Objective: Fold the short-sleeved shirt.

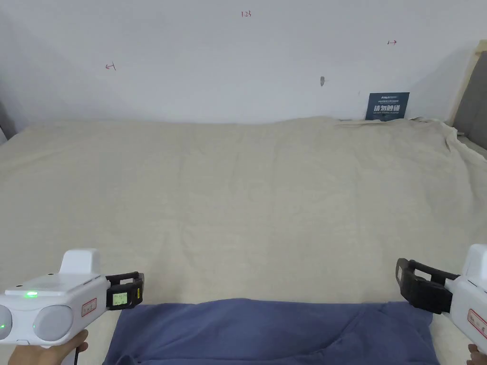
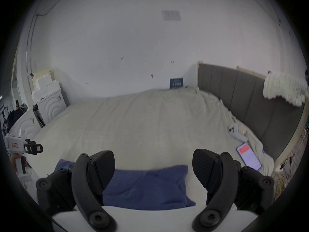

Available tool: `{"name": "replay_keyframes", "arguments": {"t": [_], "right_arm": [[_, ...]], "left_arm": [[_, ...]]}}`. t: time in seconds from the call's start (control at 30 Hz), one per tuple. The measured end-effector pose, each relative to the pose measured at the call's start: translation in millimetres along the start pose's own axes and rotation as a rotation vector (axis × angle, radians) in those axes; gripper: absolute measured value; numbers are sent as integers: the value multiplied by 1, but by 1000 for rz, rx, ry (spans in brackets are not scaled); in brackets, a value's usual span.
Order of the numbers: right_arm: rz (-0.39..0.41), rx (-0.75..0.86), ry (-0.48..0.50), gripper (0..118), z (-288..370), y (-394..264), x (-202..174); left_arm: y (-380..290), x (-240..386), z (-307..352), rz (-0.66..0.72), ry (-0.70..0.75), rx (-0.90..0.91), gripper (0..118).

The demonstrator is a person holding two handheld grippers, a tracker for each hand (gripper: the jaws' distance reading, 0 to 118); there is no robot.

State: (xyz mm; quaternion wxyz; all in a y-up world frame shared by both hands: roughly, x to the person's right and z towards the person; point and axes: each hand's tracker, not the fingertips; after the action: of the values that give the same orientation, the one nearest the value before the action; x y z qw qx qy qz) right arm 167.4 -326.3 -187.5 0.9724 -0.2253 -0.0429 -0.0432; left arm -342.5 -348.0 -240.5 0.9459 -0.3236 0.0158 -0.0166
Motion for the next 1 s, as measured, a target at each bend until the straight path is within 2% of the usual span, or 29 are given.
{"name": "replay_keyframes", "arguments": {"t": [0.07,0.1,0.13,0.2,0.23,0.27,0.33,0.37,0.63,0.77,1.0], "right_arm": [[6,40,-15,97,2,4,-7],[8,52,-21,97,2,5,-9],[16,58,-22,96,2,6,-12],[31,64,-22,89,1,7,-17],[38,69,-16,78,1,7,-19],[45,72,-13,53,-2,6,-20],[68,73,-15,4,-5,5,-24],[87,91,-24,0,-6,4,-24],[81,70,6,0,-13,3,-28],[80,56,8,0,-1,6,-44],[83,23,-3,0,-19,2,-30]], "left_arm": [[2,4,1,6,8,41,109],[2,5,2,8,0,53,104],[1,6,3,10,-11,72,95],[-1,10,4,13,-25,90,67],[-2,12,5,11,-34,102,50],[-4,14,6,7,-39,119,24],[-8,17,6,3,-47,132,0],[-8,17,6,7,-65,134,0],[-12,3,-4,72,-116,69,0],[-11,-21,-19,146,-199,-35,0],[-20,-59,-45,188,-271,-175,0]]}}
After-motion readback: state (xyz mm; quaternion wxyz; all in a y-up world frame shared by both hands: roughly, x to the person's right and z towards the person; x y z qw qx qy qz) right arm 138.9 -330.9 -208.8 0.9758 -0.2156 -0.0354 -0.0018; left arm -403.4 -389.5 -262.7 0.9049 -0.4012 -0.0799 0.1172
